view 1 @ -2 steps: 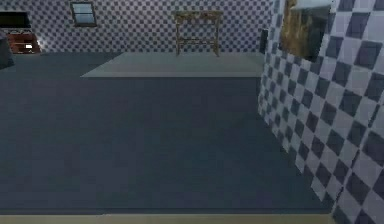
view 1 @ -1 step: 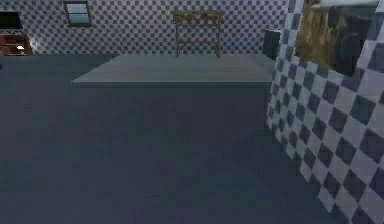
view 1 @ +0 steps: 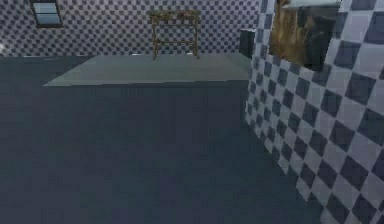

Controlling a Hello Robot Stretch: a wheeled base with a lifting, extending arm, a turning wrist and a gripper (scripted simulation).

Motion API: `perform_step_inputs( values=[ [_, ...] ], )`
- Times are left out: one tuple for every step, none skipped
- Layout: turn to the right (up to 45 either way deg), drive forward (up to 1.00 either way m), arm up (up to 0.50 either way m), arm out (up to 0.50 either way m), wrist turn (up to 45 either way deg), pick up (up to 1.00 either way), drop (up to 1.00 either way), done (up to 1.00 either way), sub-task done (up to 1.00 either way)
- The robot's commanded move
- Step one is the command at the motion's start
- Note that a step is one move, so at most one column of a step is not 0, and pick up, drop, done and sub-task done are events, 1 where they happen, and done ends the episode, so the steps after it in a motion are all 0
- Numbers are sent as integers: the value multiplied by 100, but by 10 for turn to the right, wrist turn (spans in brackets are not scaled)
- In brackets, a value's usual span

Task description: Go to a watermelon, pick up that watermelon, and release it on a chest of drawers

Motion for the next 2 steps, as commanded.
perform_step_inputs(
  values=[
    [0, 100, 0, 0, 0, 0, 0, 0, 0],
    [30, 0, 0, 0, 0, 0, 0, 0, 0]
  ],
)
